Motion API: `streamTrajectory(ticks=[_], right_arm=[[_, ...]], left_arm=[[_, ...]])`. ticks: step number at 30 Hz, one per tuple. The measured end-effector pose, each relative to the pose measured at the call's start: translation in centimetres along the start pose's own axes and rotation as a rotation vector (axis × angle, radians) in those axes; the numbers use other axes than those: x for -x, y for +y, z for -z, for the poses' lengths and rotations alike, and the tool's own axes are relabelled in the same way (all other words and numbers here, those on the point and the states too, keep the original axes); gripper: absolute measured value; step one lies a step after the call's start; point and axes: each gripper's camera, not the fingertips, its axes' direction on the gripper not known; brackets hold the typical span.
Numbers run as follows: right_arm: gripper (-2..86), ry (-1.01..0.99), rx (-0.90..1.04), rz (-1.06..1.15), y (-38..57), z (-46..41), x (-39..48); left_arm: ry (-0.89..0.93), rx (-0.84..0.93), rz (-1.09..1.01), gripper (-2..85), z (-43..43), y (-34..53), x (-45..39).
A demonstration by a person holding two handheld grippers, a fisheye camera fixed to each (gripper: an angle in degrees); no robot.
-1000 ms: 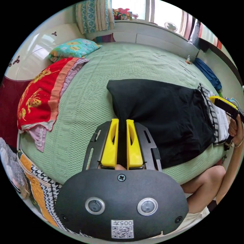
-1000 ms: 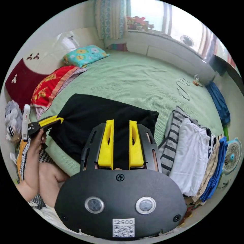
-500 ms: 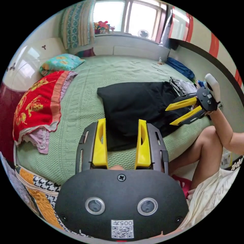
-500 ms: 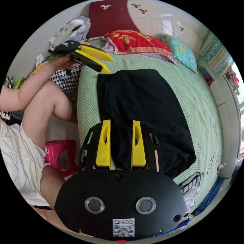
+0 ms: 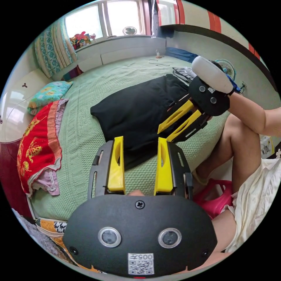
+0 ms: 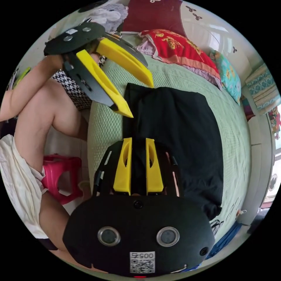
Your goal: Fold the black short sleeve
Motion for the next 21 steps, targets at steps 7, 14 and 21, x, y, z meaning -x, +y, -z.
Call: streamTrajectory(ticks=[7, 14, 21], right_arm=[[-1.0, -0.178, -0.216, -0.224, 3.5, 4.5, -4.9], [-0.8, -0.170, -0.301, -0.251, 3.7, 5.7, -4.6], [6.9, 0.155, -0.343, -0.350, 6.2, 10.2, -2.9]], left_arm=[[-0.012, -0.064, -0.062, 13.9, 0.7, -1.7, 0.1], [-0.147, -0.076, 0.068, 5.4, 0.5, -4.5, 2.0], [0.018, -0.237, 0.331, 1.3, 2.7, -4.3, 7.8]])
